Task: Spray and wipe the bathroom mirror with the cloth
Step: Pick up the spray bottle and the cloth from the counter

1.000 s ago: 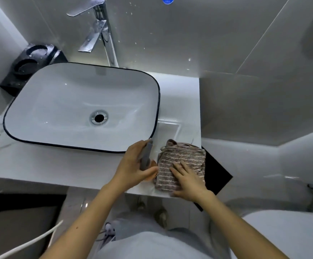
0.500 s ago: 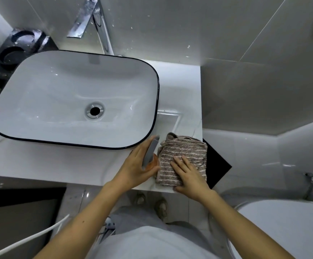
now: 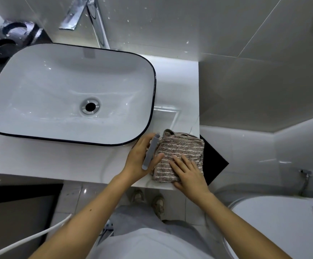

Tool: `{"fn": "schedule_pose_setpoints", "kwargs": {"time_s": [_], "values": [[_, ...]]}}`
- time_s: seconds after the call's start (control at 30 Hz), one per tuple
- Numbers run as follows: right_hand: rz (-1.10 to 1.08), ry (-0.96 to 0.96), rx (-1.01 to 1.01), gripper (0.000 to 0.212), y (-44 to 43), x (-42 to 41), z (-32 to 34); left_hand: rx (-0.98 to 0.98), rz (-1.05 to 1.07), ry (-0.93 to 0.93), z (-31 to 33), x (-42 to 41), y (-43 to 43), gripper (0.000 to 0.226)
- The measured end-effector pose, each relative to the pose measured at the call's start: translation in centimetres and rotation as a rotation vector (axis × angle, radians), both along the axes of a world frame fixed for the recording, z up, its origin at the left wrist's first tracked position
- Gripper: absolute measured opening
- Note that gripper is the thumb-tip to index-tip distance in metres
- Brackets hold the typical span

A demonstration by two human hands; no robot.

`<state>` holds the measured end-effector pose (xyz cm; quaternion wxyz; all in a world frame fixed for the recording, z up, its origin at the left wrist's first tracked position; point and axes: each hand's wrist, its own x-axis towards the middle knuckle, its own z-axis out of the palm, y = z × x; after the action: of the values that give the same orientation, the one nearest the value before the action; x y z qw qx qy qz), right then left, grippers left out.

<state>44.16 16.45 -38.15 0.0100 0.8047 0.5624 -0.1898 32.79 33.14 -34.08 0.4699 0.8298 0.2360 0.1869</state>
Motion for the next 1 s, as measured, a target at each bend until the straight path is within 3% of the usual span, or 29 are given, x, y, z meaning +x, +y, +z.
{"fn": "schedule_pose_setpoints", "kwargs": {"time_s": [0.23, 0.5, 0.67, 0.87, 1.0], "values": [[-0.014, -0.093, 0.074, 0.068, -0.3, -0.4, -0.5, 0.113, 0.067, -0.034, 0.2, 0.1, -1.3, 0.044], [-0.167, 0.137, 0.119, 0.043, 1.1, 2.0, 3.0, 0.117, 0.090, -0.103, 2.6, 0.5, -1.3, 0.038], [-0.179, 0.118, 0.272, 0.039, 3.2, 5.1, 7.3, 0.116, 0.096, -0.184, 6.5, 2.2, -0.4, 0.035], [-0.178, 0.030, 0.309, 0.044, 6.3, 8.2, 15.1, 0.160, 0.136, -0.303, 12.6, 4.8, 1.0, 0.038], [-0.155, -0.010, 0.467, 0.041, 8.2, 9.6, 20.3, 0.241, 0.155, -0.405, 16.5, 6.5, 1.9, 0.037]]}}
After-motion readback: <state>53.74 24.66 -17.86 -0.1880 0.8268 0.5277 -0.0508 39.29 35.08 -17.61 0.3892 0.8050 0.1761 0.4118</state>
